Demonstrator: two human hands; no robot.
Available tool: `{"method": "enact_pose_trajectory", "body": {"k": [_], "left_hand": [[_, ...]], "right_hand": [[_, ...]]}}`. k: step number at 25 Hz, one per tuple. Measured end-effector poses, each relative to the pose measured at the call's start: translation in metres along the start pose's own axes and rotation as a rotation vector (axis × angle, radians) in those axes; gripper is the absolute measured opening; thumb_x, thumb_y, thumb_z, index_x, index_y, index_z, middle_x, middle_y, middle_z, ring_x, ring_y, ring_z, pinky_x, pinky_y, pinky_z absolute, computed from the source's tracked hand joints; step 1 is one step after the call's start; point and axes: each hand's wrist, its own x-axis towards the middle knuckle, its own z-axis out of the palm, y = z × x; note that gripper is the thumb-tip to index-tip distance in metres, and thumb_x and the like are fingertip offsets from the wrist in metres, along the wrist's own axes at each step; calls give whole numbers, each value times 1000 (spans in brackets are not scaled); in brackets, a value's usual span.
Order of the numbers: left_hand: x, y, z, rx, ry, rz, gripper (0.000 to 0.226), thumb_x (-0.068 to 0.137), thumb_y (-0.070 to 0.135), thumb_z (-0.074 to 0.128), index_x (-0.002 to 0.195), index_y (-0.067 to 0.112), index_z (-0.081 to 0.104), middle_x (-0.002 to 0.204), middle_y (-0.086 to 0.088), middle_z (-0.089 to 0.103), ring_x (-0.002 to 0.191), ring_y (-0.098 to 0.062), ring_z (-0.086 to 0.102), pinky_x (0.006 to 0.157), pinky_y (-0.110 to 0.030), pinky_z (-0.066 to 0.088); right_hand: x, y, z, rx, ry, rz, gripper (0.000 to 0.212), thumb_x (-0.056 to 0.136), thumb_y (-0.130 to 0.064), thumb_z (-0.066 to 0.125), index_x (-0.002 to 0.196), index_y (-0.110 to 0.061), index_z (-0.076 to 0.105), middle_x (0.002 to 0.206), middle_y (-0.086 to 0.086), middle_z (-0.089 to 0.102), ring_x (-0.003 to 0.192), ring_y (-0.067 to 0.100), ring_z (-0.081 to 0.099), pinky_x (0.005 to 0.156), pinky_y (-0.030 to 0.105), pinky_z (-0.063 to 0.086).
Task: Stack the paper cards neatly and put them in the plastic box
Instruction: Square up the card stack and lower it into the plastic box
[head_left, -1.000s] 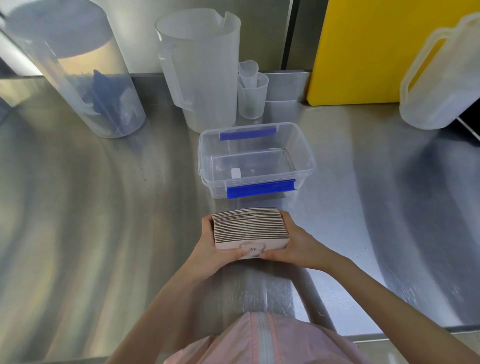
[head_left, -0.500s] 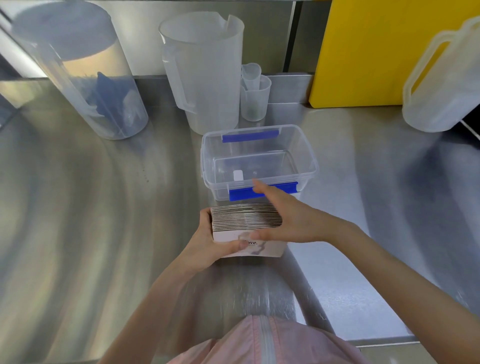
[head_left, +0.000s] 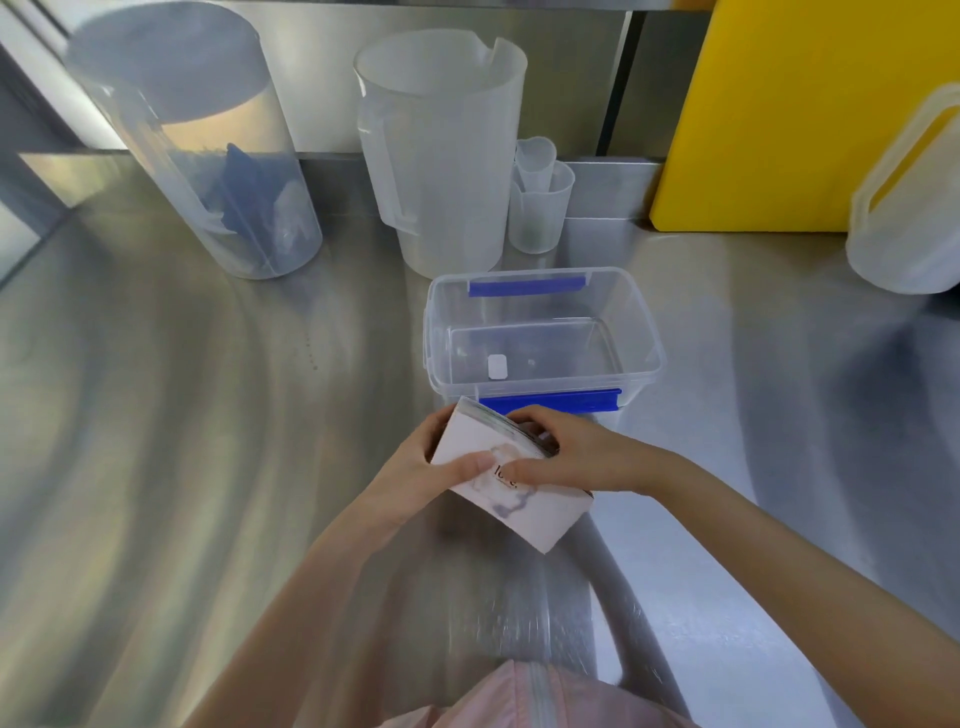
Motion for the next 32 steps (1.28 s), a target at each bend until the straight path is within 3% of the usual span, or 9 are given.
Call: {"method": "enact_pose_trajectory", "body": {"k": [3, 7, 10, 14, 17, 20, 25, 28, 32], "left_hand": [[12, 12, -8, -126, -4, 78, 31, 72, 28, 58, 104, 29, 61, 93, 15, 73, 91, -4, 65, 80, -15, 52], [36, 35, -22, -253, 14, 134, 26, 79, 38, 55, 99, 24, 66, 93, 11, 74, 90, -6, 66, 83, -23, 53], [58, 42, -37, -304, 202, 51, 22, 82, 39, 53, 89, 24, 67, 84, 10, 75, 87, -10, 66, 83, -30, 48], [84, 33, -42, -38, 527, -88, 29, 86, 26, 51, 112, 15, 59, 111, -3, 64, 98, -16, 56, 96, -34, 43], [98, 26, -34, 14, 554, -120, 41, 88, 25, 50, 126, 11, 48, 113, -1, 58, 96, -12, 54, 89, -27, 41], [107, 20, -28, -25, 551, -141, 42, 89, 25, 47, 129, 13, 46, 124, -6, 58, 108, -20, 56, 97, -36, 45], [108, 19, -24, -70, 544, -101, 39, 91, 22, 45, 129, 12, 46, 123, -9, 61, 98, -17, 60, 68, -17, 49], [109, 19, -26, -61, 540, -109, 41, 91, 24, 46, 130, 13, 45, 126, -10, 59, 107, -23, 59, 80, -26, 51], [107, 19, -28, 1, 550, -132, 43, 90, 26, 46, 131, 15, 44, 129, -9, 57, 112, -25, 57, 96, -40, 49]], "right_hand": [[6, -7, -9, 165, 96, 45, 48, 75, -41, 62, 117, -29, 42, 93, -17, 55, 81, 4, 59, 60, 15, 48], [19, -20, -31, 434, 156, 41, 46, 62, -46, 57, 103, -27, 52, 87, -9, 67, 72, 7, 66, 51, 16, 49], [43, -22, -50, 673, 214, 33, 25, 75, -39, 58, 93, -21, 57, 71, -8, 73, 67, 8, 69, 52, 19, 53], [85, -20, -67, 896, 338, 140, 13, 81, -37, 55, 82, -24, 60, 69, -5, 74, 70, 13, 68, 55, 26, 54], [111, -12, -63, 799, 312, 285, 23, 80, -39, 58, 90, -18, 58, 80, 2, 69, 74, 17, 64, 57, 30, 51], [126, -7, -50, 661, 242, 394, 36, 79, -41, 57, 102, -13, 56, 85, 5, 65, 75, 17, 61, 57, 28, 48], [137, -12, -35, 575, 128, 387, 17, 82, -36, 51, 75, -21, 54, 77, 1, 62, 70, 13, 58, 62, 22, 46], [136, -17, -39, 545, 95, 396, 16, 85, -34, 48, 77, -21, 53, 81, 2, 61, 72, 14, 57, 65, 24, 46], [138, -23, -45, 620, 101, 376, 20, 85, -30, 51, 97, -16, 55, 96, 8, 61, 93, 24, 57, 88, 36, 47]]}}
